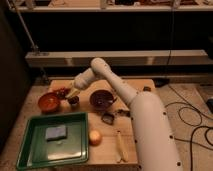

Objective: Place grapes in metal cup

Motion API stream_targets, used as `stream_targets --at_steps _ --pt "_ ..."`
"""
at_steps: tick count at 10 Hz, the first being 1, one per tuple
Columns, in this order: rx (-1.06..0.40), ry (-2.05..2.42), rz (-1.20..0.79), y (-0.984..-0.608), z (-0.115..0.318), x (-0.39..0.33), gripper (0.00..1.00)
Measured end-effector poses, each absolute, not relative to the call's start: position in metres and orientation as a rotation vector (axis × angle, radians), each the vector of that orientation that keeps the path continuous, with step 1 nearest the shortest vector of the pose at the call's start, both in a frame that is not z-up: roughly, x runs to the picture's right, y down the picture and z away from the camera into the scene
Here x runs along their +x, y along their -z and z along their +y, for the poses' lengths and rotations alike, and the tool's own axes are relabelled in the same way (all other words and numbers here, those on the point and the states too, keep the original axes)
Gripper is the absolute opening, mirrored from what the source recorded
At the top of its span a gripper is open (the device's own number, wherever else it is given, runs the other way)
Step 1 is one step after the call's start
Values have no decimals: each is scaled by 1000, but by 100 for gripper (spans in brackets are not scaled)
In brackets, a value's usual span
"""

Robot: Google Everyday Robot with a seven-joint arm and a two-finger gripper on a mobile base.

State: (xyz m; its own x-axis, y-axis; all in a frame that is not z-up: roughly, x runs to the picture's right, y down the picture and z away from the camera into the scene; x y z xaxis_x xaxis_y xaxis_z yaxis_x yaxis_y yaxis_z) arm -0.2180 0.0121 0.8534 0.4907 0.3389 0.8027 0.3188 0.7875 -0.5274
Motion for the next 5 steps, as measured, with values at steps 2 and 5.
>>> stream_targets --at_steps 2,5 --pt "-697 -12 -1083 -854 12 -217 58" --pt "-697 -12 -1083 -854 12 -217 61"
